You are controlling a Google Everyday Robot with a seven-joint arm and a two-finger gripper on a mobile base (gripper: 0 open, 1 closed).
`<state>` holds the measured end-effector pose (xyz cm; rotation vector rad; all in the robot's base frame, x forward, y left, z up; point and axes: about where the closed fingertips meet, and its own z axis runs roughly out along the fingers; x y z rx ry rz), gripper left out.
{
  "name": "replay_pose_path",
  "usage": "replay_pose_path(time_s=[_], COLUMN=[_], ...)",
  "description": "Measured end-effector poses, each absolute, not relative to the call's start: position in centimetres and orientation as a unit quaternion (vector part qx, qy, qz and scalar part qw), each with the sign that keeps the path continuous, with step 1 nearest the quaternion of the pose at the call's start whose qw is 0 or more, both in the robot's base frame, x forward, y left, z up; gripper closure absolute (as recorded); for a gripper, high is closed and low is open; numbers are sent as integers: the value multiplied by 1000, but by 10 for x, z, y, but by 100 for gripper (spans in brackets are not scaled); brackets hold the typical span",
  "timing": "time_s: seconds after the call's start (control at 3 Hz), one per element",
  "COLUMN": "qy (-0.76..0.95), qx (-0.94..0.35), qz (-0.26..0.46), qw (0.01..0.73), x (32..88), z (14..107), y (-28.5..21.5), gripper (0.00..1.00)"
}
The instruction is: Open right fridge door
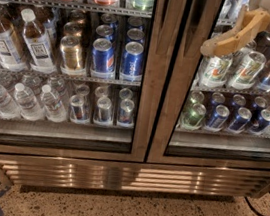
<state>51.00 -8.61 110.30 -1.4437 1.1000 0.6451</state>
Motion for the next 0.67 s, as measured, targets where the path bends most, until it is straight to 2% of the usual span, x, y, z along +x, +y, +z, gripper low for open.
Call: replay_pose_path(time_s=[0.67], qy=[470], qx=[-613], qz=[270], qw=[574], x=[510], z=[1103], y=[-87], gripper=[0])
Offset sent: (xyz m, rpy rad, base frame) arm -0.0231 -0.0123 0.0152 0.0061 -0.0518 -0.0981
